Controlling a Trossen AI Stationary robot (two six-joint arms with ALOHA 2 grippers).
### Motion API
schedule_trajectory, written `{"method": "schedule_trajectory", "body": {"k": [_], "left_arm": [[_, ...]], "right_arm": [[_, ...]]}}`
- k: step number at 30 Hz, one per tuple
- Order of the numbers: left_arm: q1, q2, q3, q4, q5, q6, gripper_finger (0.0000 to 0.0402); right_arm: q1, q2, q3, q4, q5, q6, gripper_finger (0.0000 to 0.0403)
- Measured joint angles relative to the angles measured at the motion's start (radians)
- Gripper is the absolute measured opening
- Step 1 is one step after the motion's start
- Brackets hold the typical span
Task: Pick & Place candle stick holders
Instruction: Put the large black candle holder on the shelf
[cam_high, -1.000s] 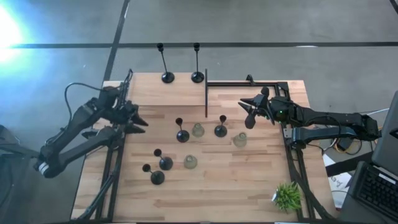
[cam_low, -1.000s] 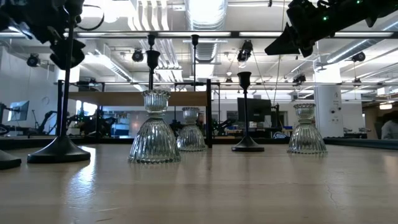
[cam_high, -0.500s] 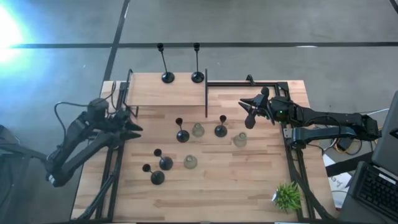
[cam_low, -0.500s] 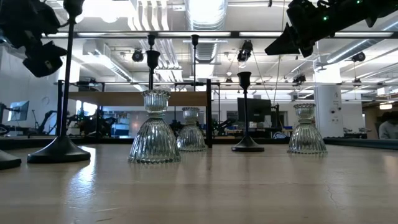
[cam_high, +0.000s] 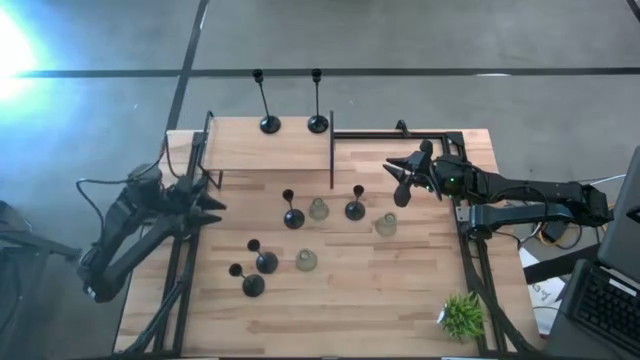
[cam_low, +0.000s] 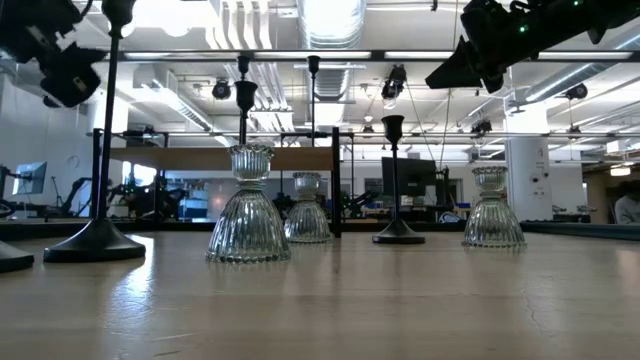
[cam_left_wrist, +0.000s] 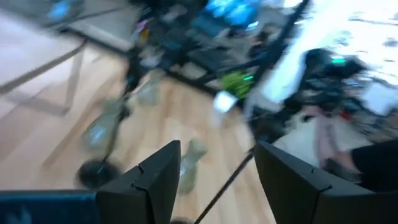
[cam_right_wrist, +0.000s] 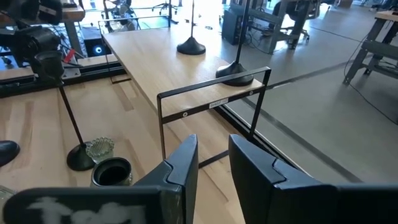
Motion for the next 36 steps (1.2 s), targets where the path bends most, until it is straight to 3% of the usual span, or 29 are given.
{"method": "schedule_trajectory", "body": {"k": [3, 5, 10, 15, 21, 26, 31, 36], "left_arm": [[-0.010, 0.000, -0.030, 0.139, 0.102, -0.059, 0.0210], [-0.026, -0.001, -0.036, 0.148, 0.120, -0.061, 0.0210], [-0.097, -0.005, -0.066, 0.133, 0.110, -0.036, 0.0210], [-0.212, -0.004, -0.112, 0.145, 0.019, -0.095, 0.0210], [-0.416, 0.003, -0.114, 0.189, -0.252, -0.164, 0.0210], [-0.651, 0.062, -0.169, 0.409, -0.430, -0.192, 0.0210], [-0.863, 0.154, -0.219, 0.491, -0.663, -0.116, 0.0210], [-0.972, 0.206, -0.228, 0.517, -0.863, -0.067, 0.0210]], "right_arm": [[0.000, 0.000, 0.000, 0.004, 0.000, 0.005, 0.0077], [0.000, 0.000, 0.000, 0.003, 0.000, 0.006, 0.0073], [0.000, 0.000, 0.000, 0.003, -0.001, 0.008, 0.0064], [0.000, 0.000, 0.000, 0.001, -0.002, 0.011, 0.0066], [0.000, 0.000, 0.000, -0.017, -0.003, 0.028, 0.0076], [0.000, 0.000, 0.000, -0.021, -0.003, 0.033, 0.0084], [0.000, 0.000, 0.000, -0.021, -0.003, 0.030, 0.0089], [0.000, 0.000, 0.000, -0.021, -0.007, 0.017, 0.0091]]}}
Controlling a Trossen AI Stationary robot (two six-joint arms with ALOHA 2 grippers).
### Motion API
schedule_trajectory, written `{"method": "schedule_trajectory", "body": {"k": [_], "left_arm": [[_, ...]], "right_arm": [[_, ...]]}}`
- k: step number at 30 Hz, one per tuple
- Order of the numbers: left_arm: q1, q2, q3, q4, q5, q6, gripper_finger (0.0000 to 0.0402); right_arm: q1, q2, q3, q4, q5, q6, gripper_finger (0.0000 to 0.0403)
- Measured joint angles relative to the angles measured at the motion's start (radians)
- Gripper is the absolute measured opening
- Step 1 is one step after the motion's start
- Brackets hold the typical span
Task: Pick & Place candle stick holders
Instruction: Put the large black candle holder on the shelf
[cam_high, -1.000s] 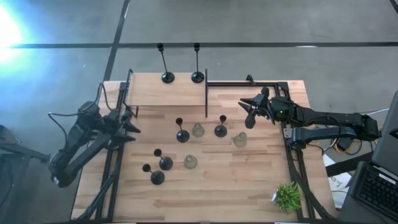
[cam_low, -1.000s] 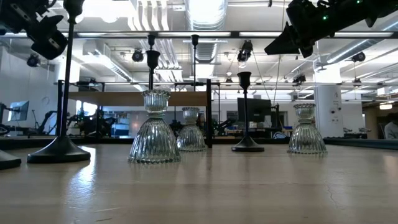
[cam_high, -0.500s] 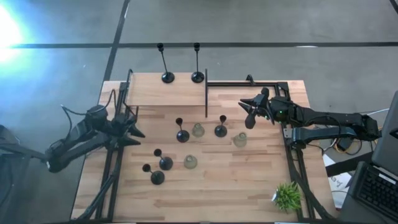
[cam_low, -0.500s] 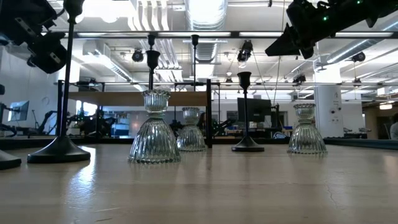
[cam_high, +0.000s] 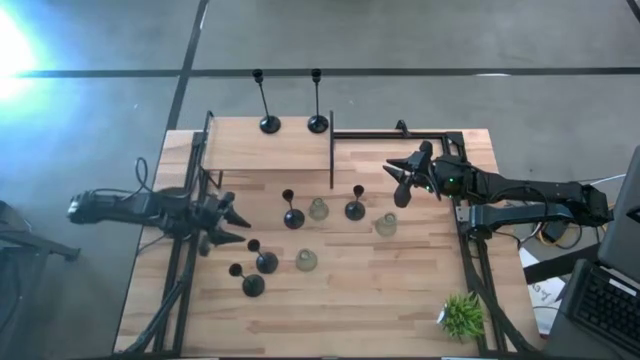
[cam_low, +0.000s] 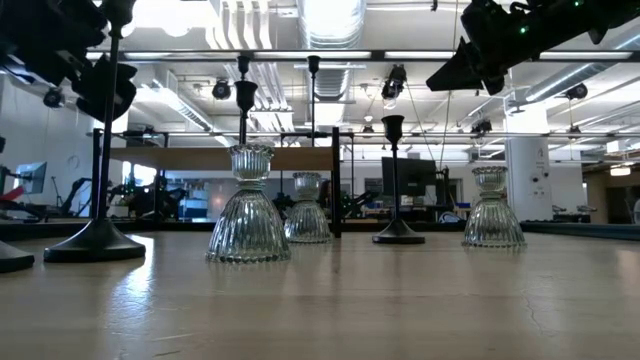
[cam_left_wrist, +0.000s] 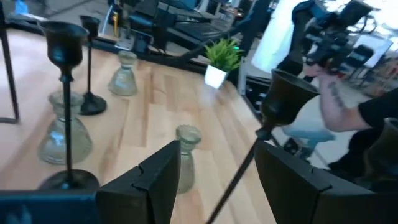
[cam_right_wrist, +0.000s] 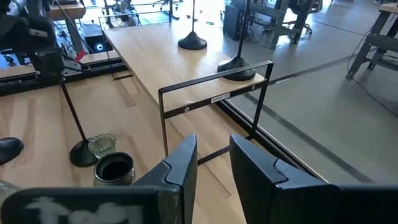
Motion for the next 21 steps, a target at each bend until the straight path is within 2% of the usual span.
{"method": "schedule_trajectory", "body": {"k": [9, 13, 17, 21], "left_arm": [[-0.017, 0.035, -0.040, 0.014, -0.010, 0.095, 0.0210], [-0.017, 0.053, -0.083, 0.106, -0.008, 0.087, 0.0208], [-0.017, 0.071, -0.113, 0.212, 0.038, 0.079, 0.0206], [-0.017, 0.088, -0.114, 0.218, 0.070, 0.058, 0.0206]], "right_arm": [[0.000, 0.000, -0.008, 0.002, 0.000, -0.020, 0.0073], [0.000, 0.000, -0.011, 0.002, 0.000, -0.021, 0.0068], [0.000, 0.000, -0.011, 0.002, 0.000, -0.020, 0.0073], [0.000, 0.000, -0.011, 0.002, 0.000, -0.020, 0.0080]]}}
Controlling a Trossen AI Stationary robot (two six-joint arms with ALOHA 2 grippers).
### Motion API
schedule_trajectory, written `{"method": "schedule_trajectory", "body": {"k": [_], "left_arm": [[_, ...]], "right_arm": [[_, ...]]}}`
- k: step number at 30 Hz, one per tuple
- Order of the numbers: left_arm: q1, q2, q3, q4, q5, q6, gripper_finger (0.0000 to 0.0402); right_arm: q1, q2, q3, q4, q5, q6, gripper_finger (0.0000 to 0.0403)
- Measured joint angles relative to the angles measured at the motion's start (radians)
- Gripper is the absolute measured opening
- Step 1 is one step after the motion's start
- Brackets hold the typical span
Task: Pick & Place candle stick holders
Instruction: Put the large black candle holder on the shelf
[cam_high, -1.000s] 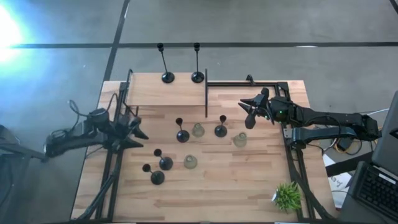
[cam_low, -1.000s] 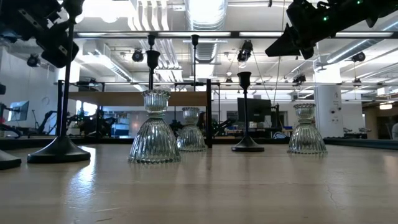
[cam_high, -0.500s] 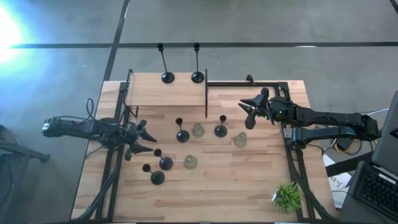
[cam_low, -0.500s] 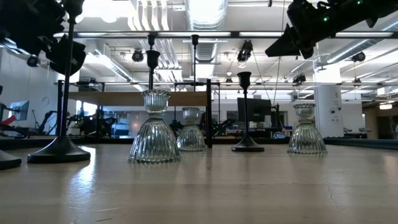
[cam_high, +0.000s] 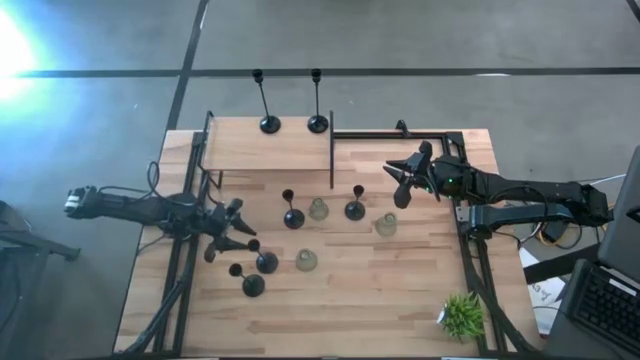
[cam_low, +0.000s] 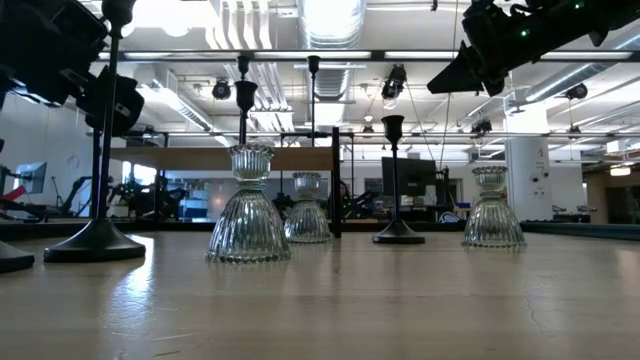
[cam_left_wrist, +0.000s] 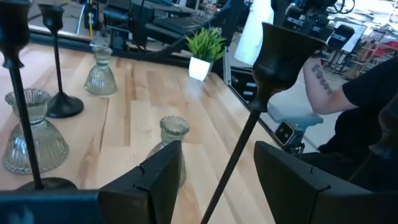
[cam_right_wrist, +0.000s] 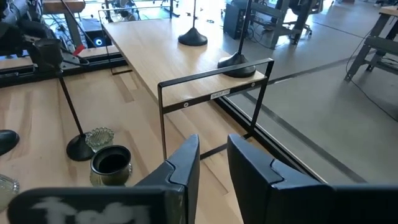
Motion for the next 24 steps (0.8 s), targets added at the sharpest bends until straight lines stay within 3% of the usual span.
{"method": "schedule_trajectory", "body": {"k": [24], "left_arm": [[-0.002, 0.207, 0.000, 0.234, 0.083, -0.002, 0.0190]], "right_arm": [[0.000, 0.000, 0.000, 0.005, 0.001, 0.000, 0.0073]]}}
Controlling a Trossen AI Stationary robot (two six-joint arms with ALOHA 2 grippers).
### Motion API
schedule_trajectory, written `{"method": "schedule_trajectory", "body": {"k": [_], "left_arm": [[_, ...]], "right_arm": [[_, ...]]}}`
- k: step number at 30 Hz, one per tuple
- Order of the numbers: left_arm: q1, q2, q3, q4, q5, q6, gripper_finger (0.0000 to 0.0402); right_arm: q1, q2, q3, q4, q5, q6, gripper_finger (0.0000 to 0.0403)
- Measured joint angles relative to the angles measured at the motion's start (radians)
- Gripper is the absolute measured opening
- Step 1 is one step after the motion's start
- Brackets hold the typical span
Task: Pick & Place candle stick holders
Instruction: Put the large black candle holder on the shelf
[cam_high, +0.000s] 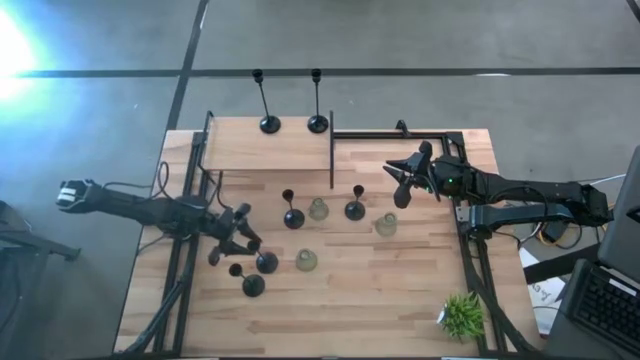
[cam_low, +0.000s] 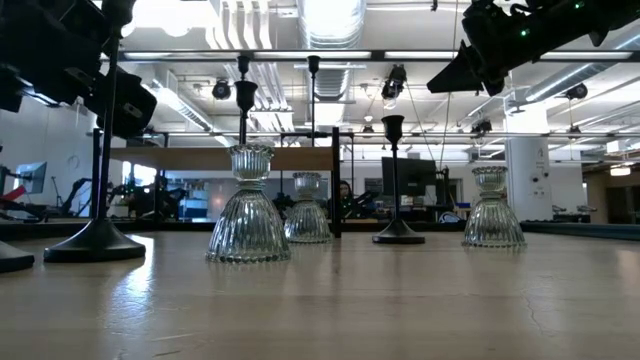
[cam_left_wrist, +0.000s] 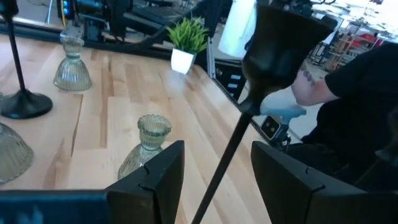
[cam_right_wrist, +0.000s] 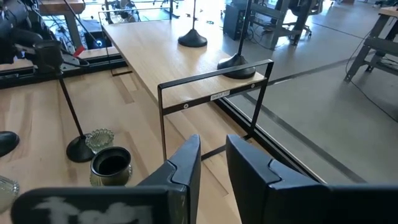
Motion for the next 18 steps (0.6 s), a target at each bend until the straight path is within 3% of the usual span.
{"method": "schedule_trajectory", "body": {"k": [18], "left_arm": [[-0.002, 0.078, 0.000, 0.121, 0.053, 0.032, 0.0188]], "right_arm": [[0.000, 0.000, 0.000, 0.000, 0.001, 0.000, 0.0081]]}}
